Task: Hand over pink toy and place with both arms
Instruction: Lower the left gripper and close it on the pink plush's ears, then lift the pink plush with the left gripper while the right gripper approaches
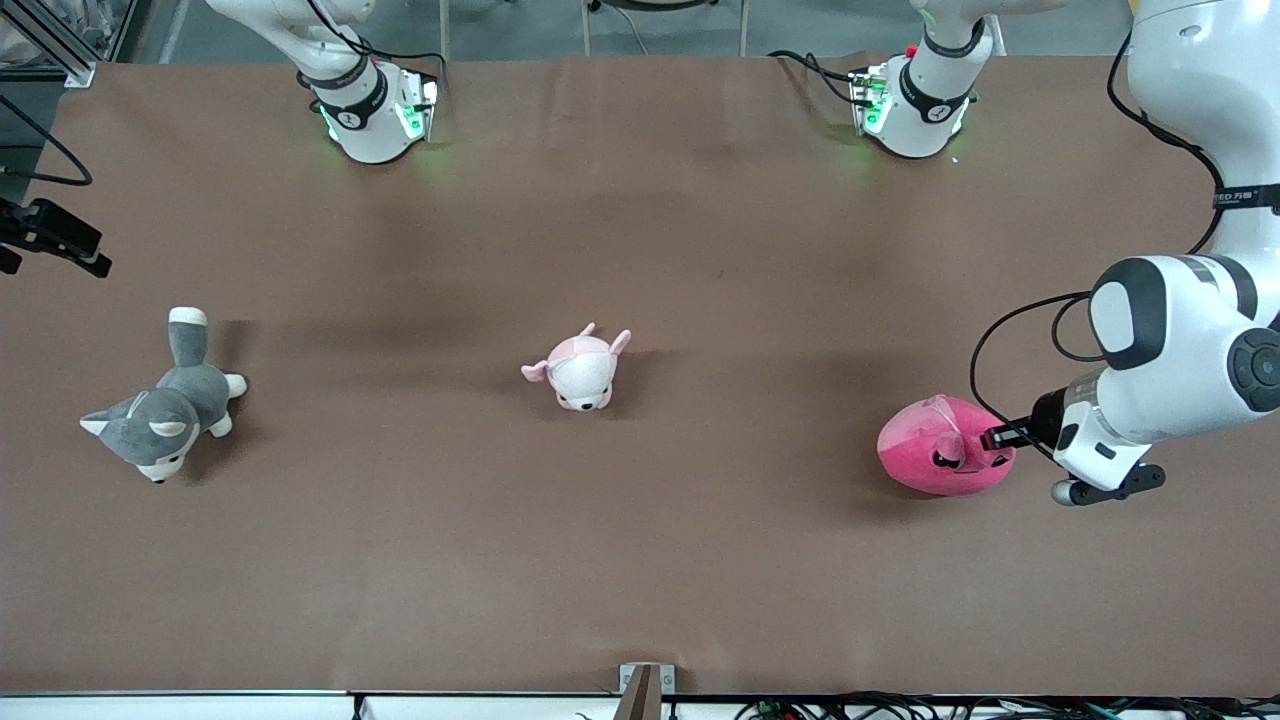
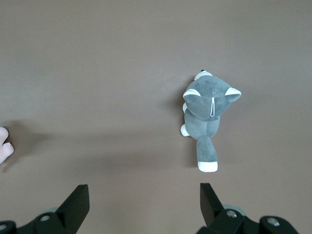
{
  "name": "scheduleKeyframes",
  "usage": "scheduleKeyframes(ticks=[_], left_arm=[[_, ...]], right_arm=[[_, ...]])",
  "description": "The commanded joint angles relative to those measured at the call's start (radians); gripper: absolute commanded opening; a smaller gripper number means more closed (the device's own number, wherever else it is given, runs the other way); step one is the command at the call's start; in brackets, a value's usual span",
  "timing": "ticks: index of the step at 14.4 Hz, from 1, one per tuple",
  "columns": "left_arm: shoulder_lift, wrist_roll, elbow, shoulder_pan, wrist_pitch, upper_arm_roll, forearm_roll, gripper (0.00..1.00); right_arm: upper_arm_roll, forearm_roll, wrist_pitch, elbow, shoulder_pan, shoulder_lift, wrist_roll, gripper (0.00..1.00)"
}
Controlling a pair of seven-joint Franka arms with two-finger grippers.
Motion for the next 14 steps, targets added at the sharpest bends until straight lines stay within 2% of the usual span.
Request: scheduleKeyframes(ticks=[1, 2, 4, 7, 9, 10, 12, 14], left_arm=[[-0.01, -0.004, 0.015, 0.0, -0.002, -0.004, -0.013, 0.01], [-0.03, -0.009, 0.018, 0.0, -0.012, -0.007, -0.016, 0.01], [-0.078, -0.039, 0.03, 0.009, -0.124, -0.036, -0.061, 0.01], [-0.096, -0.13, 0.171, 0.005, -0.366, -0.044, -0.22, 0.01], [-0.124, -0.228, 0.234, 0.008, -0.456, -0.101, -0.274, 0.01], [-0.134, -0.268, 0.237, 0.006, -0.469, -0.131, -0.277, 0.01], [-0.185, -0.347, 0.237, 0.008, -0.477, -0.22, -0.279, 0.01], [-0.202, -0.387, 0.237, 0.006, -0.477, -0.306, -0.277, 0.01]], right_arm=[[0.001, -0.008, 0.005, -0.026, 0.003, -0.026, 0.005, 1.0], [0.001, -0.008, 0.002, -0.026, 0.004, -0.026, 0.006, 1.0], [0.003, -0.008, 0.003, -0.021, 0.006, -0.021, 0.006, 1.0], [0.004, -0.003, 0.005, -0.017, 0.034, -0.021, 0.015, 1.0], [0.006, 0.0, 0.007, -0.017, 0.046, -0.019, 0.028, 1.0], [0.006, 0.032, 0.002, -0.017, 0.047, -0.018, 0.032, 1.0], [0.001, 0.16, -0.003, -0.017, 0.04, -0.016, 0.032, 1.0], [0.001, 0.237, 0.005, -0.017, 0.043, 0.002, 0.045, 0.92]])
